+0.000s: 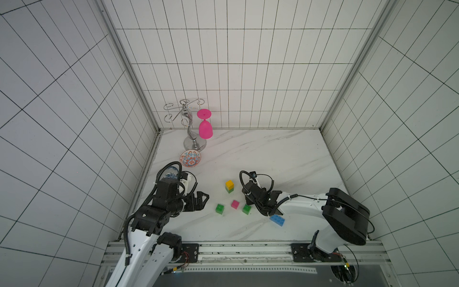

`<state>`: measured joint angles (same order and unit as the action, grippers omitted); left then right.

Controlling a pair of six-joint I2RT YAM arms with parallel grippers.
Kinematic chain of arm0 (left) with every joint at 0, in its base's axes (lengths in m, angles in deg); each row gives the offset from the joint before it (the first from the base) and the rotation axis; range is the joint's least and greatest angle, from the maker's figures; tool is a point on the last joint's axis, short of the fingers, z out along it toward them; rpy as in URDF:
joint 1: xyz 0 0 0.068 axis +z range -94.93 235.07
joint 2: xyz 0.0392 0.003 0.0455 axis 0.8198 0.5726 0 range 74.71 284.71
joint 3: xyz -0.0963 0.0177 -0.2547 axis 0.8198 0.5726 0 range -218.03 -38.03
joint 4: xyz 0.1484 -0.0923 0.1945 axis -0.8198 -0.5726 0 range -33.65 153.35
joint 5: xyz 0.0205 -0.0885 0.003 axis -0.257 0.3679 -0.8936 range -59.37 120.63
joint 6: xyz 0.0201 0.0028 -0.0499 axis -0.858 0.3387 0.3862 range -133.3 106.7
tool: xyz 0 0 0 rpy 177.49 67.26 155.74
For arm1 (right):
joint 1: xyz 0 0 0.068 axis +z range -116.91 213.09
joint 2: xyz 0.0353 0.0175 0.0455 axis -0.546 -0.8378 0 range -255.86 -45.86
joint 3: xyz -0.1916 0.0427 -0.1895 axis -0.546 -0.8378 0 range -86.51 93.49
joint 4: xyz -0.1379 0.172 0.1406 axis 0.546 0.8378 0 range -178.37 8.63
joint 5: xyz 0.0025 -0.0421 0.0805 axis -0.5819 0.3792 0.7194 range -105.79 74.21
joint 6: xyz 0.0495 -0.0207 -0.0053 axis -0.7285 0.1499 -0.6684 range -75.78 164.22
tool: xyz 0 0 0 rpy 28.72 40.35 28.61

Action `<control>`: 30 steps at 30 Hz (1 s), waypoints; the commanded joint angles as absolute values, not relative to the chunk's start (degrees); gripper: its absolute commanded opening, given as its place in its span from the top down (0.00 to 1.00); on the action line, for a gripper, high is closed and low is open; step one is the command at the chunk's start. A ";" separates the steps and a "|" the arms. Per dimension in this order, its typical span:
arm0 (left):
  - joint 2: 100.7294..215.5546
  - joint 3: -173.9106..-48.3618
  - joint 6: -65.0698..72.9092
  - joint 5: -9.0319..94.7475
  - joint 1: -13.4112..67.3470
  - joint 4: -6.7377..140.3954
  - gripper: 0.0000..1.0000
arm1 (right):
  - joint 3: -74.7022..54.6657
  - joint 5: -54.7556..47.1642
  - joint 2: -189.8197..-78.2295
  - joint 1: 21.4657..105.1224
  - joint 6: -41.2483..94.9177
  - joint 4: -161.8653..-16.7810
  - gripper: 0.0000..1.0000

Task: Assemble the letter r with lego
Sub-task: Assemble the lego brick with the lego brick, then pick up the lego brick from the center of the board.

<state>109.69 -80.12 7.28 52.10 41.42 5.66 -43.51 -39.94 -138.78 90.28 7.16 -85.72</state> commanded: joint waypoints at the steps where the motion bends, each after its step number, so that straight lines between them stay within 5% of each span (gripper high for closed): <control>1: 109.08 -79.52 7.35 52.07 41.76 6.60 0.03 | -47.83 -34.72 -145.08 90.68 4.04 -67.77 1.00; 11: 108.80 -79.61 7.31 51.90 41.80 6.57 0.03 | -46.94 -34.08 -139.60 90.76 5.92 -65.33 0.93; 17: 108.81 -79.74 7.27 51.84 41.77 6.56 0.03 | -43.79 -33.88 -134.01 90.60 8.35 -59.85 0.71; 23: 108.81 -79.70 7.24 51.97 41.74 6.50 0.03 | -42.57 -29.16 -131.11 89.13 10.96 -58.33 0.38; 30: 108.73 -79.69 7.13 51.93 41.72 6.56 0.03 | -42.14 -26.76 -126.51 87.47 11.65 -55.78 0.26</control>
<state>109.32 -80.12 7.26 52.10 41.64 5.68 -42.50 -28.24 -129.06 88.18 11.18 -59.60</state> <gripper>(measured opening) 0.972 0.737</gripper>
